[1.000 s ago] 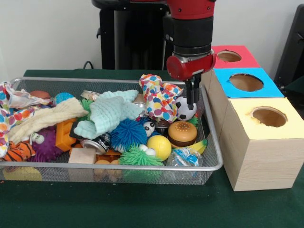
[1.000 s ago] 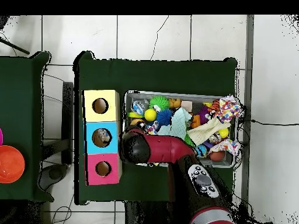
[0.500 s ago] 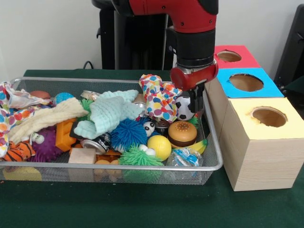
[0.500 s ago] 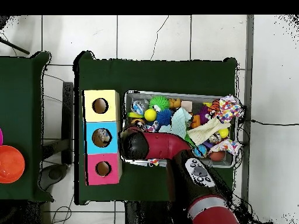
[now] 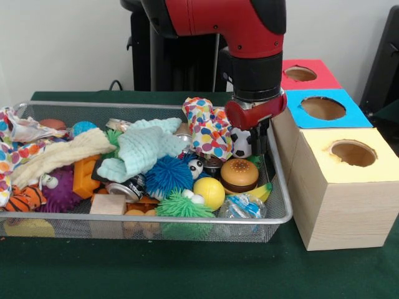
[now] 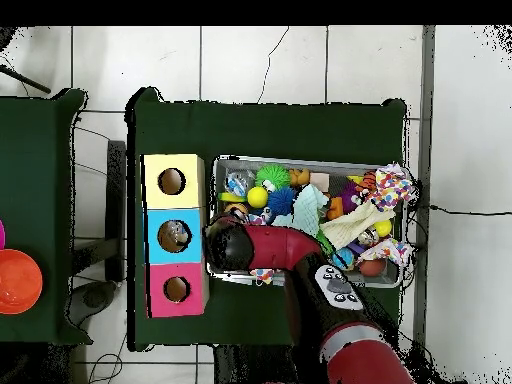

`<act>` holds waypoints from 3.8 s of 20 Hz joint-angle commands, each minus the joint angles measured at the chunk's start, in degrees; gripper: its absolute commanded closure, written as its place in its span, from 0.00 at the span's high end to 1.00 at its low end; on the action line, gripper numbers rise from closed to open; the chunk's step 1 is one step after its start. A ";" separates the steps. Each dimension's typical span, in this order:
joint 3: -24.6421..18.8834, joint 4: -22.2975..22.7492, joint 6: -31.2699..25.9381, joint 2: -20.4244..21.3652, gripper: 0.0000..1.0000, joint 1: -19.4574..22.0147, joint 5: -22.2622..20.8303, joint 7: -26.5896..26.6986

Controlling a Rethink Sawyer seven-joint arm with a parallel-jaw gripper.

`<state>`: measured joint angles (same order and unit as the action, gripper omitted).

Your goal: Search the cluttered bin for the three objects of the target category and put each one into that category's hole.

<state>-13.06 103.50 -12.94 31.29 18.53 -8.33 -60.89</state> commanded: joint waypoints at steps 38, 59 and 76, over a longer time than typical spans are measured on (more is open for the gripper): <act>-1.88 -19.27 -16.75 -1.97 0.00 -1.30 4.28 -8.96; -5.99 -12.65 -7.94 -3.44 0.00 5.33 0.40 -4.01; -3.94 -11.76 -3.62 -4.58 0.00 3.78 -3.46 -8.81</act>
<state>-16.33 87.50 -19.15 28.71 24.16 -9.15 -60.89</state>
